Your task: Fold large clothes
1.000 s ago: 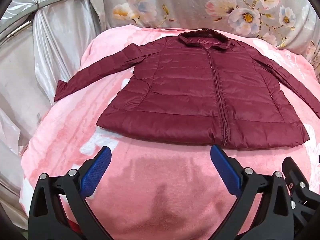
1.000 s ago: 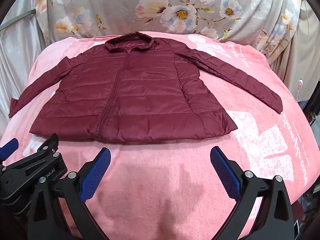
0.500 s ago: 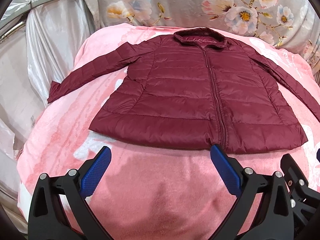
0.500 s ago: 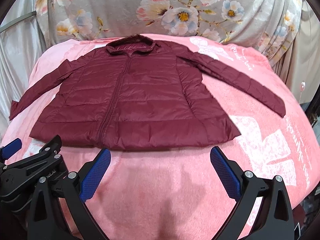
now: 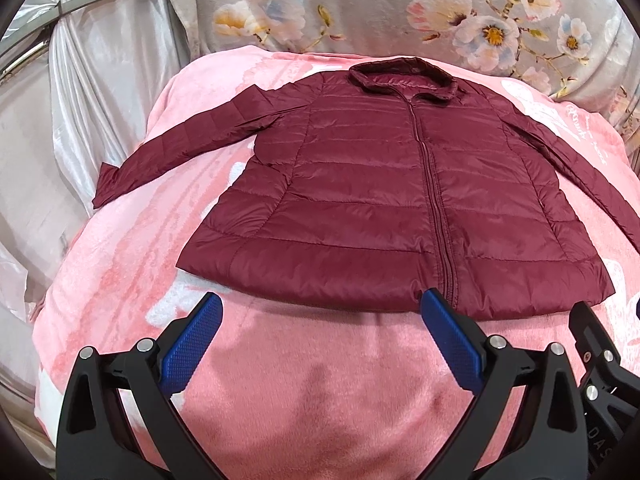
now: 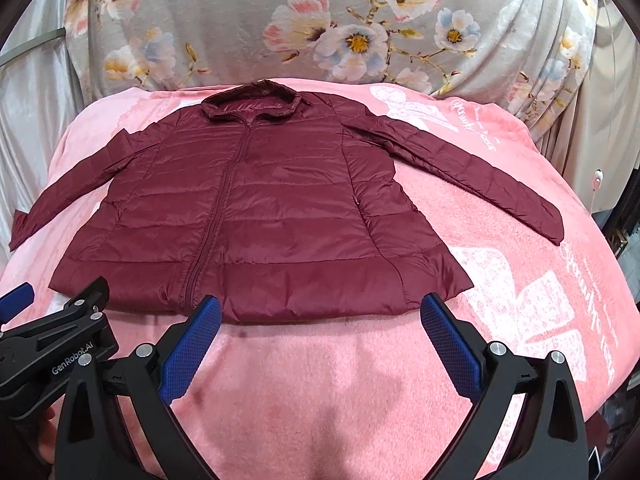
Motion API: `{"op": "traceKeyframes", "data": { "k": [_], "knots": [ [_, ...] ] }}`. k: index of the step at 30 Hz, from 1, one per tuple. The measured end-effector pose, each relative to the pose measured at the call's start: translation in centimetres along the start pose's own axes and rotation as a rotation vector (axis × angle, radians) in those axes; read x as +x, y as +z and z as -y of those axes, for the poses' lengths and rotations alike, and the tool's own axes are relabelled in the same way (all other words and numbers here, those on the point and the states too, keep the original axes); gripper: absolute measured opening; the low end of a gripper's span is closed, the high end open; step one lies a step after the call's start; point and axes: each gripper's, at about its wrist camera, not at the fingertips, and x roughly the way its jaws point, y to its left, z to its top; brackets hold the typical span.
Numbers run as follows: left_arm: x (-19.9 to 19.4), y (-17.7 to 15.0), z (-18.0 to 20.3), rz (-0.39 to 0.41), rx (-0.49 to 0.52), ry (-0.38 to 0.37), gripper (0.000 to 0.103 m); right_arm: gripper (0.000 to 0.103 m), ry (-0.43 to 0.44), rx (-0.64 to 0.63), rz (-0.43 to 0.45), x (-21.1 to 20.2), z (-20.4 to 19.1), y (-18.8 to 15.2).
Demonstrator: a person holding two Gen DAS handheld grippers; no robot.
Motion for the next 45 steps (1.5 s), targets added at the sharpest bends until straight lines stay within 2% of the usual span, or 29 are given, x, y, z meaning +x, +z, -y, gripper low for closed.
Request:
{"op": "traceKeyframes", "data": {
  "k": [45],
  "knots": [
    [0.79,0.02,-0.07,-0.019,0.005,0.003,0.097,0.098,0.012,0.012,-0.010,0.54,0.02,-0.06]
  ]
}}
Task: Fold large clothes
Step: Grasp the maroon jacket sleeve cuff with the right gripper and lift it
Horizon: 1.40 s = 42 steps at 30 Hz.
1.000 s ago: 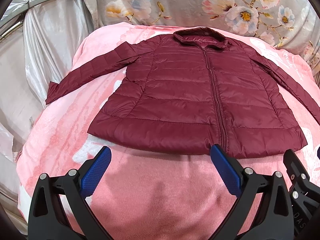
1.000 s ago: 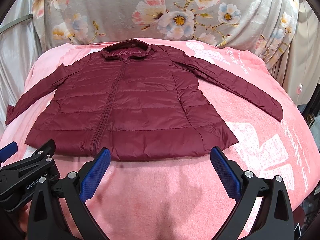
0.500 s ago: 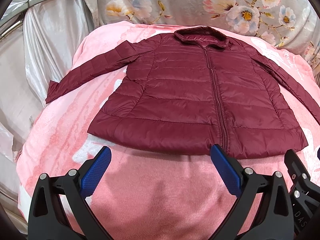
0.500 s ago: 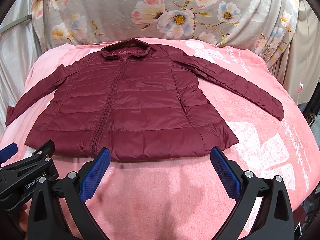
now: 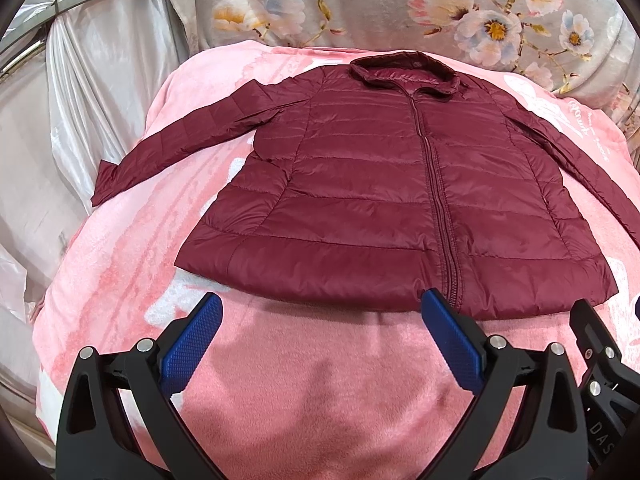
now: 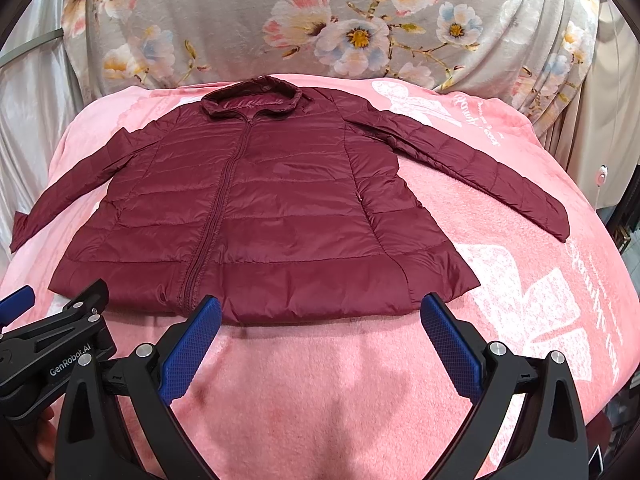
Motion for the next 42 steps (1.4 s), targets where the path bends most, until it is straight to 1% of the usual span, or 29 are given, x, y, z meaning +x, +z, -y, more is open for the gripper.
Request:
{"op": "traceKeyframes", "data": {
  "k": [12,14,16,17,19,21,24,26,27,28,29,30,31,32,34,37,39,42],
  "knots": [
    [0.7,0.5,0.4,-0.016,0.006,0.001,0.097,0.098,0.013,0.011,0.005,0.5,0.3,0.3],
    [1.0,0.7,0.5,-0.024,0.010,-0.005,0.097,0.098,0.037,0.029,0.008,1.1,1.0,0.6],
    [1.5,1.1,0.6,-0.039,0.009,-0.013,0.098,0.098,0.083,0.062,0.006,2.3,2.3,1.3],
    [1.7,1.4,0.6,-0.046,0.007,-0.017,0.098,0.098,0.085,0.081,0.003,2.8,3.1,1.9],
    [2.4,1.9,0.5,-0.064,-0.003,-0.026,0.098,0.098,0.058,0.126,0.005,3.7,5.2,2.9],
    [3.3,2.7,0.4,-0.078,-0.015,-0.033,0.098,0.098,0.002,0.189,0.019,4.8,8.4,4.2],
    [4.3,3.6,0.3,-0.077,-0.027,-0.022,0.098,0.098,-0.069,0.287,0.027,6.3,12.9,5.5],
    [5.1,4.5,0.2,-0.066,-0.030,-0.025,0.098,0.098,-0.124,0.366,0.043,7.6,17.0,6.1],
    [5.4,4.8,0.3,-0.063,-0.028,-0.022,0.098,0.098,-0.183,0.422,0.057,9.0,20.3,6.5],
    [5.9,5.3,0.3,-0.060,-0.026,-0.019,0.098,0.098,-0.183,0.422,0.057,9.0,20.3,6.5],
    [6.3,5.8,0.3,-0.059,-0.027,-0.023,0.098,0.098,-0.206,0.446,0.058,9.9,21.8,6.7],
    [6.9,6.3,0.2,-0.060,-0.032,-0.024,0.098,0.098,-0.243,0.499,0.046,11.6,25.1,6.7],
    [7.3,6.7,0.1,-0.059,-0.037,-0.026,0.098,0.097,-0.256,0.528,0.039,12.4,26.4,6.5],
    [7.9,7.1,0.1,-0.057,-0.041,-0.027,0.098,0.093,-0.260,0.557,0.036,13.2,27.6,6.4],
    [8.9,7.8,-0.1,-0.056,-0.043,-0.017,0.098,0.086,-0.245,0.632,0.031,14.8,30.1,5.9],
    [10.5,8.8,-0.3,-0.058,-0.049,-0.006,0.098,0.078,-0.229,0.752,0.009,17.2,33.4,5.2],
    [11.4,9.5,-0.6,-0.058,-0.060,0.003,0.098,0.073,-0.227,0.805,0.003,18.2,34.7,4.8],
    [12.3,9.9,-1.0,-0.058,-0.072,0.011,0.098,0.067,-0.258,0.825,0.047,18.7,35.8,5.1]
  ]
}}
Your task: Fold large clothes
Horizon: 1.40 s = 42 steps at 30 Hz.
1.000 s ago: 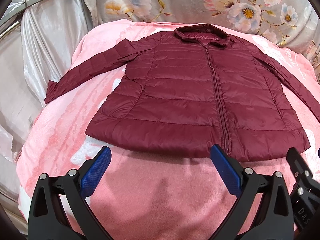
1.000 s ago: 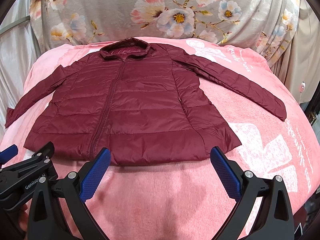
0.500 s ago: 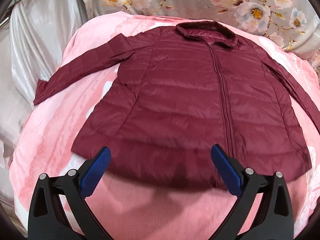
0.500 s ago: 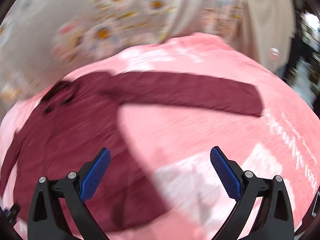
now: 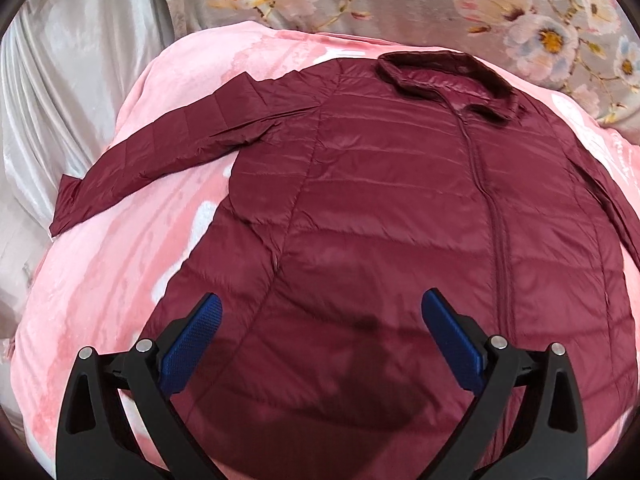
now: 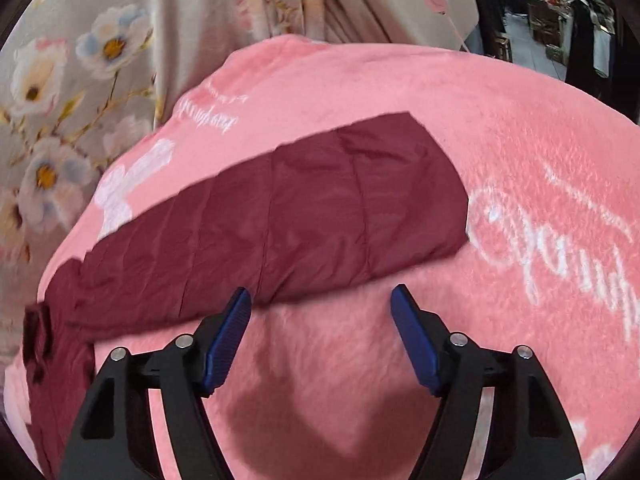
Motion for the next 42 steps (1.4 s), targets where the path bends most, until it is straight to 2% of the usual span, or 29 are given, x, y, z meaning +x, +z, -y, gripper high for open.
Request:
{"op": "traceKeyframes", "data": {
  "k": [3,5,8,10,12,15,17,18,21,23,25,30,33,35,38,42],
  "knots": [
    [1.2,0.6,-0.4,-0.011,-0.016,0.006,0.098,0.042,-0.005,0.027,0.005,0.8,0.2,1.1],
    [1.6,0.8,-0.6,-0.017,-0.025,0.007,0.098,0.010,0.034,0.061,0.011,1.5,0.2,2.4],
    [2.3,1.2,-1.0,-0.025,-0.040,0.008,0.097,0.006,0.030,0.012,0.072,1.1,-2.6,3.9],
    [2.7,1.4,-1.3,-0.029,-0.049,0.008,0.097,0.005,0.067,-0.057,0.126,-0.5,-5.9,4.5],
    [3.0,1.6,-1.5,-0.028,-0.053,0.014,0.097,0.005,0.146,-0.145,0.156,-2.1,-10.2,4.7],
    [3.4,1.9,-1.8,-0.029,-0.064,0.018,0.097,0.005,0.313,-0.337,0.176,-5.3,-18.7,2.6],
    [3.6,2.1,-1.8,-0.028,-0.072,0.019,0.097,0.005,0.422,-0.446,0.160,-6.8,-23.4,0.2],
    [3.6,2.3,-1.8,-0.027,-0.075,0.019,0.097,0.005,0.493,-0.518,0.139,-7.6,-26.5,-1.7],
    [3.8,2.6,-2.0,-0.023,-0.086,0.019,0.097,0.005,0.633,-0.675,0.065,-8.6,-32.7,-7.2],
    [4.0,2.9,-2.3,-0.020,-0.093,0.021,0.097,0.005,0.703,-0.779,0.005,-8.7,-36.3,-11.7],
    [4.1,3.2,-2.6,-0.016,-0.102,0.021,0.097,0.005,0.743,-0.845,-0.048,-8.3,-38.2,-14.9],
    [4.7,4.2,-3.3,-0.013,-0.120,0.010,0.097,0.006,0.837,-1.005,-0.202,-7.4,-41.3,-23.3],
    [5.1,4.9,-3.2,-0.017,-0.131,-0.028,0.097,0.013,0.862,-1.110,-0.224,-8.6,-41.1,-27.4],
    [5.4,5.6,-3.1,-0.024,-0.144,-0.078,0.097,0.030,0.861,-1.137,-0.186,-9.7,-40.4,-28.2],
    [5.9,6.5,-2.9,-0.042,-0.168,-0.150,0.097,0.047,0.854,-1.069,-0.128,-10.9,-38.1,-26.0],
    [7.5,8.0,-2.1,-0.096,-0.231,-0.297,0.098,0.053,0.781,-0.847,-0.152,-9.0,-32.5,-19.9]
  ]
}}
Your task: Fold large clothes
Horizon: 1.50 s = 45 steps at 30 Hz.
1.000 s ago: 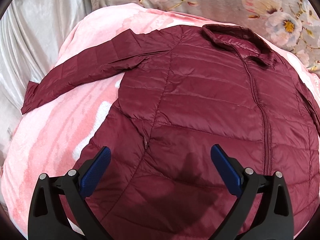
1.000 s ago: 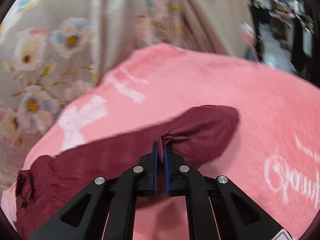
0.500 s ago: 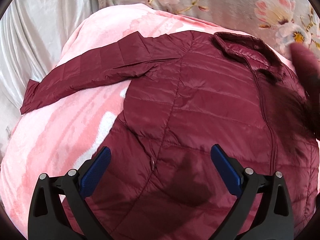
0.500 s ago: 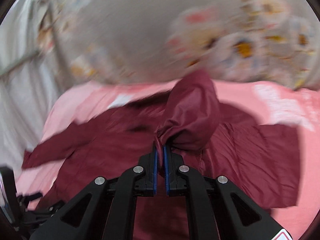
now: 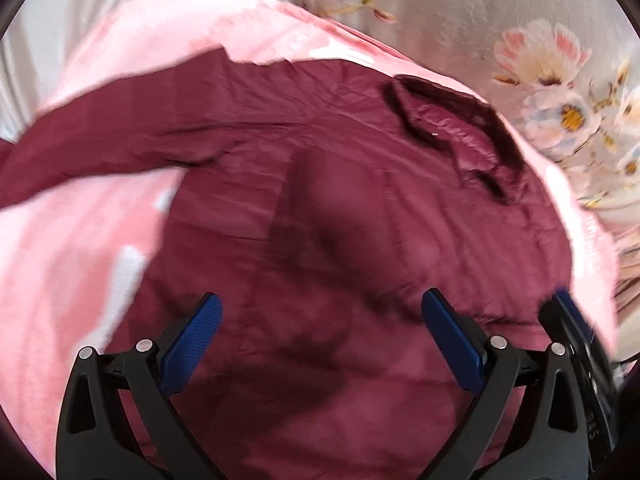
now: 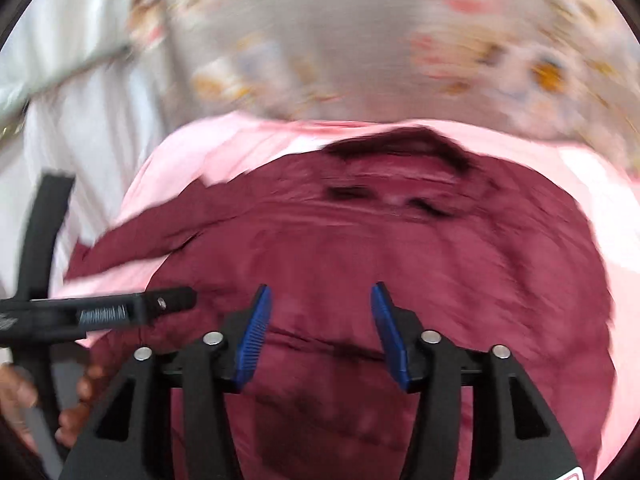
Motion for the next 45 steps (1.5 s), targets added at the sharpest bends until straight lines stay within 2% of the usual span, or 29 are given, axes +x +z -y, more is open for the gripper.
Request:
{"op": "traceKeyframes", "data": {
  "k": [2,4,6,8,9,10,11,12,13,15,16,18,19,20,22,24,25,28,29,33,36,38,39,40,41,43,45],
  "knots": [
    [1.2,0.4,0.6,-0.023,-0.017,-0.031,0.098,0.054,-0.081,0.096,-0.011,-1.0,3.6,-0.3],
    [3.0,0.6,1.2,-0.061,-0.029,-0.023,0.097,0.054,-0.130,0.180,-0.022,-1.7,6.7,-0.8],
    [4.5,0.8,1.1,-0.095,-0.073,-0.025,0.096,0.054,-0.155,0.294,-0.028,-2.4,10.3,-1.3],
    [4.6,1.2,0.8,-0.069,-0.110,-0.023,0.089,0.054,-0.151,0.407,-0.030,-2.7,13.6,-1.6],
    [4.6,1.4,0.9,-0.057,-0.110,-0.017,0.075,0.054,-0.143,0.443,-0.029,-2.6,14.5,-1.6],
    [4.6,1.6,0.9,-0.053,-0.104,-0.012,0.052,0.054,-0.132,0.486,-0.029,-2.4,15.6,-1.5],
    [4.7,2.0,0.9,-0.053,-0.100,-0.011,0.043,0.054,-0.124,0.523,-0.032,-1.8,16.4,-1.4],
    [4.8,2.4,0.9,-0.051,-0.095,-0.006,0.027,0.054,-0.121,0.575,-0.040,-1.1,17.8,-1.3],
    [4.8,2.7,0.9,-0.051,-0.089,-0.010,0.015,0.053,-0.117,0.598,-0.039,-0.7,18.3,-1.1],
    [4.6,3.5,1.0,-0.035,-0.066,-0.014,0.006,0.050,-0.107,0.644,-0.035,0.5,19.8,-0.5],
    [4.3,4.0,1.3,-0.013,-0.045,-0.004,0.005,0.045,-0.112,0.657,-0.034,1.0,20.3,-0.2],
    [3.3,4.9,1.6,0.033,-0.016,0.003,0.004,0.030,-0.111,0.668,-0.039,2.1,21.1,0.5],
    [2.7,5.2,1.6,0.055,-0.007,0.002,0.004,0.008,-0.111,0.671,-0.037,2.5,21.3,0.8],
    [2.3,5.5,1.6,0.070,0.000,0.002,0.004,0.002,-0.096,0.680,-0.006,2.1,21.2,1.1],
    [1.8,6.0,1.8,0.100,0.021,0.007,0.004,0.002,-0.091,0.640,0.090,0.1,20.0,1.8],
    [2.5,5.8,1.7,0.099,0.048,0.037,0.004,0.001,-0.148,0.546,0.147,-1.3,18.2,2.3],
    [3.2,5.6,1.5,0.083,0.052,0.048,0.004,0.001,-0.190,0.508,0.138,-1.1,17.7,2.2],
    [6.5,4.3,0.7,0.008,0.046,0.084,0.004,0.001,-0.278,0.473,0.004,2.1,18.1,0.5],
    [6.6,3.9,0.4,0.012,0.047,0.084,0.004,0.001,-0.285,0.471,-0.051,3.3,18.4,-0.4],
    [6.7,3.3,1.2,0.057,0.103,0.135,0.005,0.001,-0.286,0.464,-0.061,3.6,18.8,-1.3],
    [6.4,3.3,1.5,0.071,0.123,0.150,0.008,0.003,-0.355,0.442,-0.046,2.2,17.7,-1.2],
    [5.7,3.4,1.3,0.063,0.122,0.152,0.015,0.012,-0.419,0.393,0.017,0.1,15.8,-0.6],
    [4.7,3.4,0.9,0.066,0.109,0.155,0.026,0.012,-0.456,0.343,0.053,-1.1,14.4,-0.1],
    [4.1,3.4,0.8,0.077,0.102,0.155,0.035,0.013,-0.459,0.298,0.078,-1.8,12.9,0.3],
    [3.1,3.3,0.6,0.093,0.100,0.159,0.037,0.013,-0.441,0.273,0.083,-1.9,12.0,0.7],
    [1.3,3.3,1.2,0.139,0.105,0.170,0.038,0.013,-0.371,0.187,0.038,-0.6,8.6,1.3],
    [0.6,3.3,2.2,0.143,0.115,0.136,0.038,0.013,-0.274,0.141,-0.018,1.6,6.0,1.0]
  ]
}}
